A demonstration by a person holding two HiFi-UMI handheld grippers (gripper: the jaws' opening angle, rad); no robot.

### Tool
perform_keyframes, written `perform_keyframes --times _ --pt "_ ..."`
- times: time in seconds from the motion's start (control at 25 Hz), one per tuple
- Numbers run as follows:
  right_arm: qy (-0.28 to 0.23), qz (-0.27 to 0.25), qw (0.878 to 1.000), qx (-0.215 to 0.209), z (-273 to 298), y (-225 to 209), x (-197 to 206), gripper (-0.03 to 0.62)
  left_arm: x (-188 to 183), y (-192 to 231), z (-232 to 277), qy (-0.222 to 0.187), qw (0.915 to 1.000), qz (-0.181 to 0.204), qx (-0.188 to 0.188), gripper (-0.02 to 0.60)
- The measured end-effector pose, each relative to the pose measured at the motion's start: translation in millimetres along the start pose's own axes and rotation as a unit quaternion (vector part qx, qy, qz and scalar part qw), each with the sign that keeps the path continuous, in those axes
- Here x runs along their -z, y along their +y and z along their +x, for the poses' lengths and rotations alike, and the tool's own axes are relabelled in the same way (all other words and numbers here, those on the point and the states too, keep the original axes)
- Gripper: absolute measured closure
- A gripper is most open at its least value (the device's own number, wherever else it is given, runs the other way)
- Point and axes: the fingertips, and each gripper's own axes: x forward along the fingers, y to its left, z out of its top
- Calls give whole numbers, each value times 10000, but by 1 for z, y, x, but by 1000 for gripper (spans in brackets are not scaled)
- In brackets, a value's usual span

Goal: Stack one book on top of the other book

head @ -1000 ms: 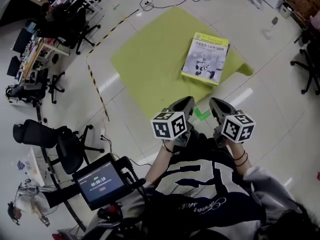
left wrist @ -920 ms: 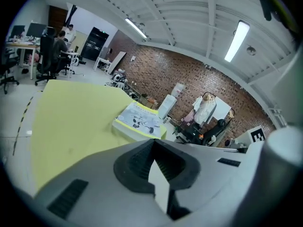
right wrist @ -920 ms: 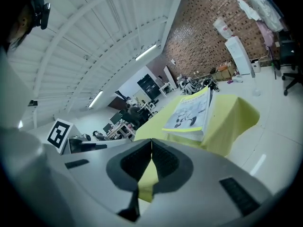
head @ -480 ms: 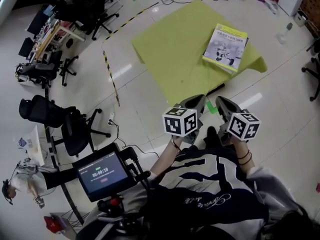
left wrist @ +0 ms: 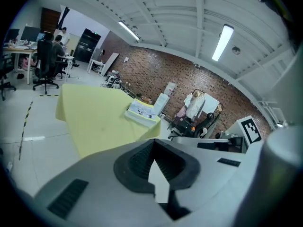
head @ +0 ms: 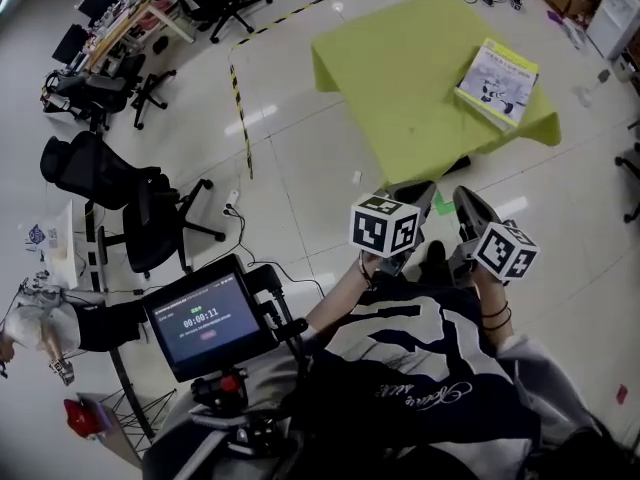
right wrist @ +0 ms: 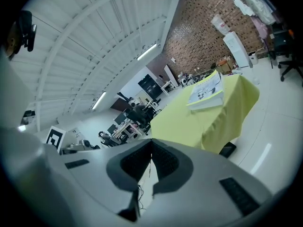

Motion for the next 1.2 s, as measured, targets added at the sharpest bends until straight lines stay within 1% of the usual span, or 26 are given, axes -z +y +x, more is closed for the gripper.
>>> perform_keyframes --times 0.2,0.28,0.4,0.52,0.6,0.76,0.96,1.04,1.2 --pt "-147 44 9998 155 -15 2 16 597 28 4 -7 201 9998 87 12 578" --pt "-152 -11 9997 214 -21 5 20 597 34 4 -9 278 9996 83 21 578" --pt "-184 -21 9993 329 -39 3 20 597 36 -9 -8 344 9992 172 61 578" --pt "-263 -42 9990 360 -60 -2 14 597 30 -28 -6 229 9994 257 84 578" --pt "-288 -125 9989 348 -79 -4 18 597 35 -44 -9 102 9995 270 87 578" --pt "-182 -342 9987 318 -114 -12 28 597 56 -79 -10 -121 9999 62 75 578" --pt "-53 -438 9988 223 -155 -15 42 597 92 -119 -16 -116 9999 -107 31 578" --pt "-20 -427 9989 210 -164 -16 48 597 100 -126 -19 -122 9998 -128 13 578" --pt "27 -421 9990 150 -166 -16 55 597 98 -127 -22 -219 9997 -138 -49 578"
